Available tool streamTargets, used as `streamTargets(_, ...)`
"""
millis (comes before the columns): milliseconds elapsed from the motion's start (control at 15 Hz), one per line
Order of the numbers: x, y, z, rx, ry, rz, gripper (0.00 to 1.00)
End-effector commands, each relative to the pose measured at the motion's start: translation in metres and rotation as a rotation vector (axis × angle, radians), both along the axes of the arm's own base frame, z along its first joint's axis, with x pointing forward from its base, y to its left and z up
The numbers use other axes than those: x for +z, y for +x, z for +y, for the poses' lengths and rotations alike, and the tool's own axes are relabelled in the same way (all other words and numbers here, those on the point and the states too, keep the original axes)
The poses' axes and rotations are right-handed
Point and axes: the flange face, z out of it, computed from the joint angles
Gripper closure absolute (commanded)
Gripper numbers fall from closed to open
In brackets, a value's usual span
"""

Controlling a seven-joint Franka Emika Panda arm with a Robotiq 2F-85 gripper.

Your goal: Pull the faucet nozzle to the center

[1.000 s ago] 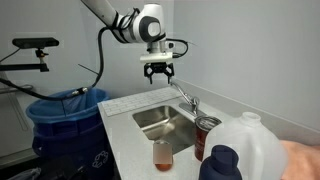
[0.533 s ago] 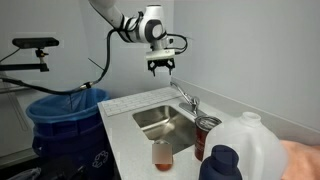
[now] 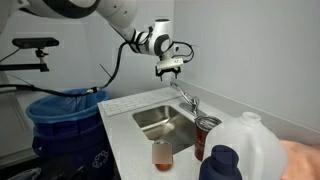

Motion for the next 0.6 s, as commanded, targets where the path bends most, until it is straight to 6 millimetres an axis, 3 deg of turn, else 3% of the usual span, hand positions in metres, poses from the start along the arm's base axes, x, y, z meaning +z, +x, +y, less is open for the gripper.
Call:
streamTargets(0, -0.013, 0.022, 0.001, 0.058, 0.036, -0.02, 0.0)
streamTargets(533, -0.048, 0.037, -0.003, 0.113, 0.045, -0.005, 0.0)
